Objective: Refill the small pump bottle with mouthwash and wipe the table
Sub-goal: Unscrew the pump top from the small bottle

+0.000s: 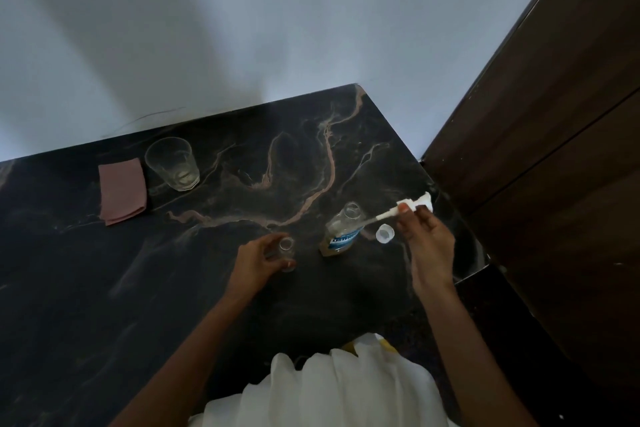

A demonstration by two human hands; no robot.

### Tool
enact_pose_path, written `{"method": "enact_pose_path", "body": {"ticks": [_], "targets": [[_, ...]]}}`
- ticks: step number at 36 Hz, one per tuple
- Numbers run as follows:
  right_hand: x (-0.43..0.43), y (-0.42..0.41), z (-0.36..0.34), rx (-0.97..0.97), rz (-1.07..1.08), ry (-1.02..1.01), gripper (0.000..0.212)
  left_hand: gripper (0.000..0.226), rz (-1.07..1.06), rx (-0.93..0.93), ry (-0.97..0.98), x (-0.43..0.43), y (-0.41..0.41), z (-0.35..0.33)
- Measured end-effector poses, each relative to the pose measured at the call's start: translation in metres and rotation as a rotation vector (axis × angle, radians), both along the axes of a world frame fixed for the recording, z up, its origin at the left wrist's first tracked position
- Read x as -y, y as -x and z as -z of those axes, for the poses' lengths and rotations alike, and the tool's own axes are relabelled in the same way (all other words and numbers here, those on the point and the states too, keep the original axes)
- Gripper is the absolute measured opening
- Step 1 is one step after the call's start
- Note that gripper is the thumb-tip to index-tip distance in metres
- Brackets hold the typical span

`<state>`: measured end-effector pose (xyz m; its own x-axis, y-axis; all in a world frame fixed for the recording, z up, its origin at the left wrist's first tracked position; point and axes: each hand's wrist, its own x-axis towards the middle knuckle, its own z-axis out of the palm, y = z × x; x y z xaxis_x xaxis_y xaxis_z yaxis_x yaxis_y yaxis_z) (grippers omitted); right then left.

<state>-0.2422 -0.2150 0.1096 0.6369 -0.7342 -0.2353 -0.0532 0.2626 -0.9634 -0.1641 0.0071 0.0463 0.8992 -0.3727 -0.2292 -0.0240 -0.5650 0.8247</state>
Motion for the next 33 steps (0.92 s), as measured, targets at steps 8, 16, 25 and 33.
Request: {"method": "enact_pose_path", "body": {"ticks": [8, 16, 25, 33], "targets": [[0.035, 0.014, 0.075, -0.348, 0.243, -0.106, 0.009, 0.052, 0.011, 0.001, 0.008, 0.001, 0.002, -0.005], [0.047, 0.014, 0.115, -0.500, 0.256, -0.043, 0.018, 0.052, 0.011, -0.007, -0.005, 0.002, 0.002, -0.005], [0.044, 0.007, 0.118, -0.524, 0.206, 0.065, 0.023, 0.052, 0.020, -0.013, 0.008, 0.002, 0.001, -0.003], [0.038, 0.008, 0.114, -0.624, 0.081, 0.313, 0.030, 0.053, 0.023, 0.004, 0.004, 0.001, 0.000, 0.000]]}}
